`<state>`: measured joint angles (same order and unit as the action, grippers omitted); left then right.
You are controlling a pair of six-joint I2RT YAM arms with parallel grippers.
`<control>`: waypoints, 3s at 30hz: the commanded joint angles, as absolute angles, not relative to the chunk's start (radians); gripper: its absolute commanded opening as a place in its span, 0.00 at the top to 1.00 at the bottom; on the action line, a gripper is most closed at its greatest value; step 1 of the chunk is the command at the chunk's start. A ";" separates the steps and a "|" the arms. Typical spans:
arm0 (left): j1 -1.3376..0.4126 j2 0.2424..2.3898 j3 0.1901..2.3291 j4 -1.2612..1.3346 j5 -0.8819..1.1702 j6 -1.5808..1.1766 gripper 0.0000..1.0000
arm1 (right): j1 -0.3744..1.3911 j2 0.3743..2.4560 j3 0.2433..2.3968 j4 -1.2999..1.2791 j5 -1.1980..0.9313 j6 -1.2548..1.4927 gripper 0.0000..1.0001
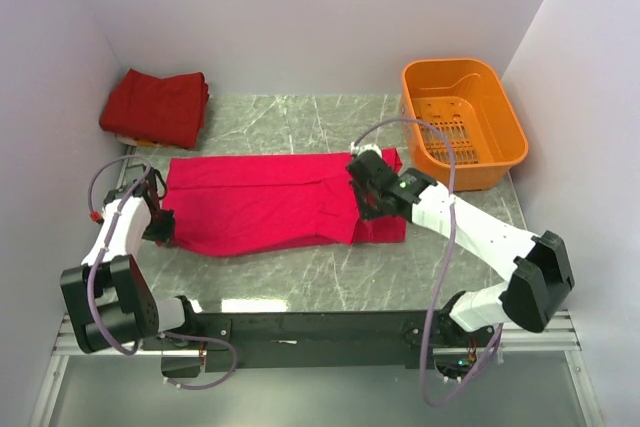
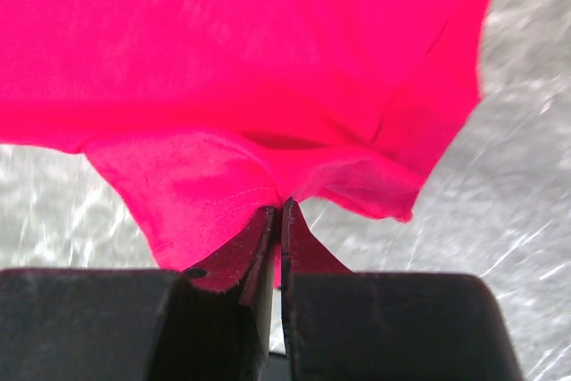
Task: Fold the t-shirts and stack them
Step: Fold the tshirt
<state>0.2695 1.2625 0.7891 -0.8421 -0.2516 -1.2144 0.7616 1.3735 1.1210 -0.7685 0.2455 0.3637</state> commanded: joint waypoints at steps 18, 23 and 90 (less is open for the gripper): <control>0.273 1.500 1.057 -0.792 -0.219 -1.216 0.99 | 0.612 1.643 1.448 -0.776 0.302 0.268 1.00; 0.267 1.552 1.098 -0.778 -0.206 -1.207 0.99 | 0.592 1.664 1.468 -0.784 0.295 0.267 1.00; 0.074 1.720 1.149 -0.564 -0.201 -0.965 0.00 | 0.420 2.229 1.863 -0.440 0.170 0.298 0.20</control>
<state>0.0582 1.7161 1.1492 -0.5812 -0.1787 -0.9874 0.4530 2.2181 1.7340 -0.4656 0.0891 0.3229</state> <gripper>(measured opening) 0.995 0.798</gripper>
